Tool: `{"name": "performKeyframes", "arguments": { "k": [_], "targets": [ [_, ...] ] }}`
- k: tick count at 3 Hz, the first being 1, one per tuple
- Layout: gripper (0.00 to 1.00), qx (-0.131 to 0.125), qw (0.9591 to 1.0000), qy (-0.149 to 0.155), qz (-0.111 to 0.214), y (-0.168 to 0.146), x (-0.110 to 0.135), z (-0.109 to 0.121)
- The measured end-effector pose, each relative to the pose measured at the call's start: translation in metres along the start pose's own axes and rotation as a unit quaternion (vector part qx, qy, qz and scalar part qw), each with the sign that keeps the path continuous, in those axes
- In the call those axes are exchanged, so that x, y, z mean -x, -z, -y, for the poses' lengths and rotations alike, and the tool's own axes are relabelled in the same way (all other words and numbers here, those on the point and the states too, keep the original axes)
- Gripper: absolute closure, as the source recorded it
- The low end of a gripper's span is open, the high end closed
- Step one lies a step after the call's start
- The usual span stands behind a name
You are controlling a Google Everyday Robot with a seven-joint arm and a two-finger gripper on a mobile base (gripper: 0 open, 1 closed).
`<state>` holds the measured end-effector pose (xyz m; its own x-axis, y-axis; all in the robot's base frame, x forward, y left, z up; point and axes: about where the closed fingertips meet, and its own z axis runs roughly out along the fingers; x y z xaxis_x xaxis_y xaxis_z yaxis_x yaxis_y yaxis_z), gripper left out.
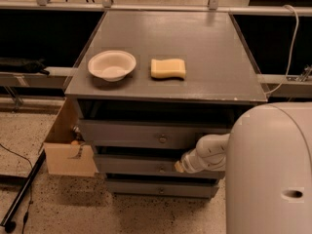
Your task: Close middle drawer
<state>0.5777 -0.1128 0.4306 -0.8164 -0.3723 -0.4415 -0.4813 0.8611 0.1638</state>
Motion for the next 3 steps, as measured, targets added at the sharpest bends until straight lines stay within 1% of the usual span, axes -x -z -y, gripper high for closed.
{"name": "performKeyframes", "arguments": {
  "k": [1, 3],
  "targets": [
    [0.61, -0.011, 0.9999, 0.005, 0.012, 0.0024, 0.0107, 0.0031],
    [0.15, -0.011, 0.9999, 0.005, 0.012, 0.0023, 0.0106, 0.003]
  ]
}}
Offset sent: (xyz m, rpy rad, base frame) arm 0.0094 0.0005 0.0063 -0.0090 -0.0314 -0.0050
